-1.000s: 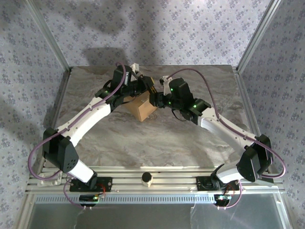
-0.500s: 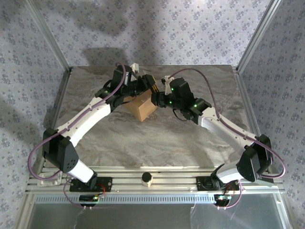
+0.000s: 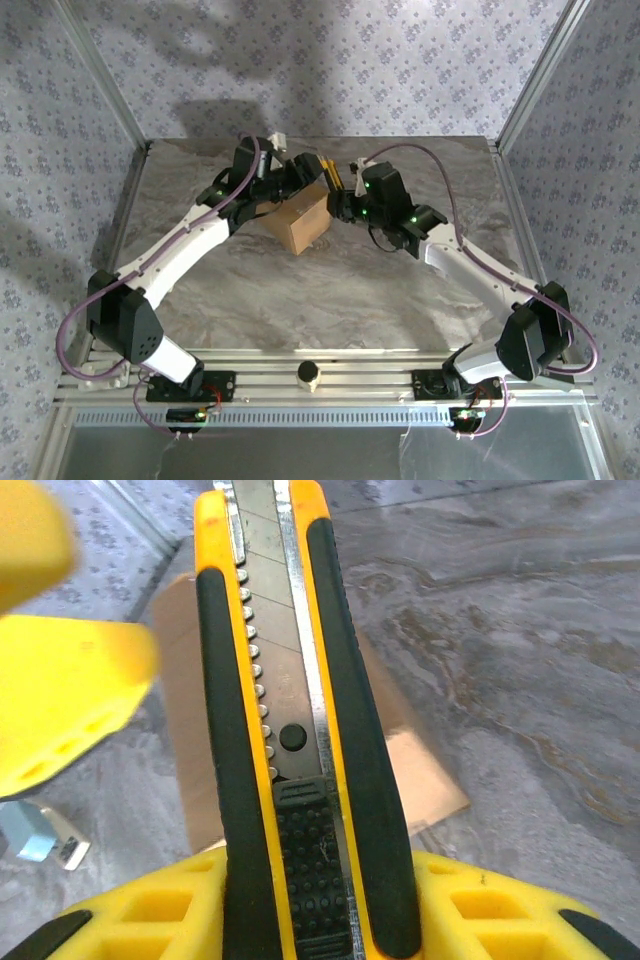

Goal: Unpack the express box

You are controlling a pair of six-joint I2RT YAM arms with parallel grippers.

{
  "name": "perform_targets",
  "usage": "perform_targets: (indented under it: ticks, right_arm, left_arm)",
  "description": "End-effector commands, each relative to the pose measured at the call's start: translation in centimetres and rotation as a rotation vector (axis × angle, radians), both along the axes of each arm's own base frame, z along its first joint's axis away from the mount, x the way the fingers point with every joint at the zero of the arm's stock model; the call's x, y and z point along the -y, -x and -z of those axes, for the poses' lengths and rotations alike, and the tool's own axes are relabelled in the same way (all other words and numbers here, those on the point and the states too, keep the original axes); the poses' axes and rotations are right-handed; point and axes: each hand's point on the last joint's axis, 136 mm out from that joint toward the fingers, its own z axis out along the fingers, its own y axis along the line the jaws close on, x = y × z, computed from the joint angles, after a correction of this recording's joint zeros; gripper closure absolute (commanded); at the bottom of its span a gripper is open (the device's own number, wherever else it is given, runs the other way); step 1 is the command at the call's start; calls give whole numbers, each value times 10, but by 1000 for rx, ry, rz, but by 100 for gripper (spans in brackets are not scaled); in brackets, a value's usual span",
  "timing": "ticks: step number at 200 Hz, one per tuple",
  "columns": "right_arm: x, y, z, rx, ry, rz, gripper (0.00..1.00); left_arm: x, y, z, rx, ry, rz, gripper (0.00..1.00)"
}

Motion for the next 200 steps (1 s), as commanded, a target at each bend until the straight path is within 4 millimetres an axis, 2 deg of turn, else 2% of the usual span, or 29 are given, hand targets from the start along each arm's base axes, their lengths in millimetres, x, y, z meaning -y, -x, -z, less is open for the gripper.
perform_targets:
  ticks: [1, 30, 59, 110, 125, 126, 130, 144, 168, 200]
  right_arm:
    - [21, -5, 11, -39, -12, 70, 100]
    - [39, -13, 20, -63, -3, 115, 100]
    - [52, -21, 29, -70, 14, 153, 100]
    - [56, -43, 47, -108, 16, 186, 100]
    - [54, -49, 56, -132, 18, 183, 100]
    - [53, -52, 50, -119, 10, 184, 100]
    - [51, -56, 44, -108, 3, 184, 100]
    - [49, -61, 45, -103, 4, 186, 100]
    - [45, -71, 51, -102, 3, 188, 100]
    - [37, -88, 61, -116, 21, 173, 100]
  left_arm:
    - [-22, 5, 1, -22, -13, -58, 39]
    - [-51, -3, 14, -45, -31, -117, 38]
    - [-93, -17, 19, -47, -74, -203, 39]
    - [-161, -48, 31, -55, -159, -333, 40]
    - [-174, -58, 38, -65, -189, -347, 40]
    - [-175, -59, 39, -66, -190, -348, 40]
    - [-178, -62, 41, -70, -198, -354, 40]
    - [-187, -73, 54, -90, -221, -361, 41]
    - [-197, -94, 71, -111, -247, -377, 43]
    - [-207, -121, 82, -95, -292, -420, 44]
